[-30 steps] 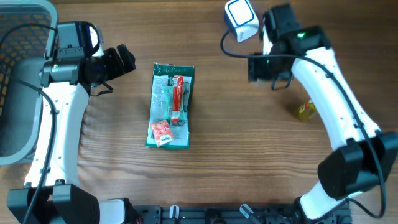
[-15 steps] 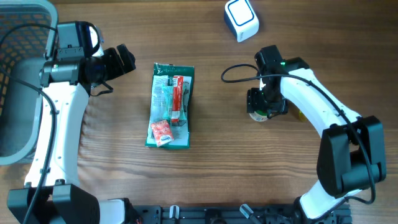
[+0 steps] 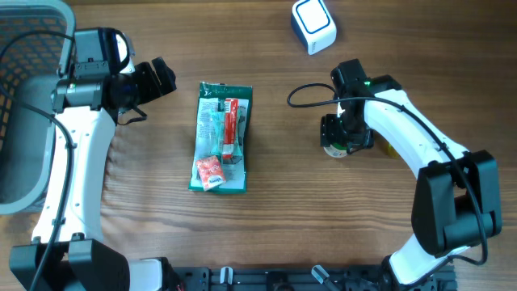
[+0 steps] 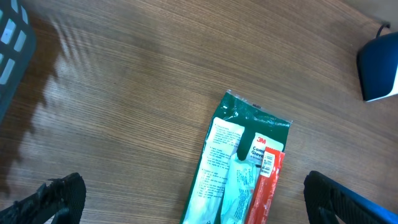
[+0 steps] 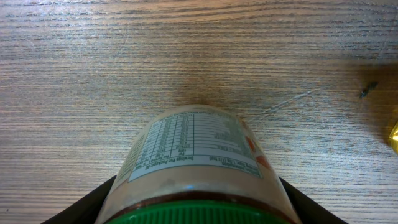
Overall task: Scan the item barcode
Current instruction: 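Lower the jar onto the table and open the right gripper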
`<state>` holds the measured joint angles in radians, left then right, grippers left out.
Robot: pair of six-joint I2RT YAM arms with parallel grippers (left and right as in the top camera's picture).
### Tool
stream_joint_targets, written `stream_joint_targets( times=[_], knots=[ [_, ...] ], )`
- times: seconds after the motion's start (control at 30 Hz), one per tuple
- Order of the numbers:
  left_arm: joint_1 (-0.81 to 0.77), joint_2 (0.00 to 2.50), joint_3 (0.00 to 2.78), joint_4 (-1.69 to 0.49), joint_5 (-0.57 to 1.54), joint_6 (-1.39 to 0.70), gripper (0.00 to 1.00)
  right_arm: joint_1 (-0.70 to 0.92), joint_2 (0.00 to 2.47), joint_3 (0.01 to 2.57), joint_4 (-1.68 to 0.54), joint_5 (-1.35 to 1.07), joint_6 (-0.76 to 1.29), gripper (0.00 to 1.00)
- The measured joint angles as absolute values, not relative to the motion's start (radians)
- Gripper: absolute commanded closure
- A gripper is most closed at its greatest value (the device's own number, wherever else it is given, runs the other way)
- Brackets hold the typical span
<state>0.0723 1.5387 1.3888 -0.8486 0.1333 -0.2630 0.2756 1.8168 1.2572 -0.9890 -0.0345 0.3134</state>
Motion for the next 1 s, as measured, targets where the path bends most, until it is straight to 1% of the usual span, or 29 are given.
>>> stream_joint_targets(
  times=[0.1,0.27,0.4,0.57,0.63,0.73,0.8,0.9,1.0],
  knots=[
    [0.072,1.539,1.389,-0.849,0.133,-0.263,0.00,0.276,1.817,1.257,-0.989,-0.035,0.313,0.25],
    [0.072,1.539,1.389,-0.849,0.133,-0.263,0.00,0.276,1.817,1.257,-0.989,-0.036,0.313,0.13],
    [0.072,1.539,1.389,-0.849,0.133,-0.263,0.00,0.276,1.817,1.257,-0.987,-0.037,0.313,0.13],
    [0.072,1.539,1.389,-0.849,0.133,-0.263,0.00,0.276,1.817,1.257,-0.926,-0.037,0.313,0.20],
    [0.072,1.539,1.389,-0.849,0.133,-0.263,0.00,0.276,1.818,1.275,-0.936,-0.037,0.314,0.20],
    [0.072,1.539,1.389,-0.849,0.133,-0.263,0.00,0.276,1.820,1.376,-1.005,-0.037,0.314,0.19],
    [0.072,1.539,1.389,-0.849,0.133,-0.263,0.00,0.276,1.820,1.500,-1.063,-0.037,0.313,0.19],
    [0.072,1.539,1.389,-0.847,0.133,-0.263,0.00,0.276,1.819,1.612,-1.152,-0.037,0.321,0.01],
    [0.072,1.539,1.389,-0.849,0.133,-0.263,0.00,0.276,1.817,1.626,-1.248,-0.028,0.375,0.00]
  ],
)
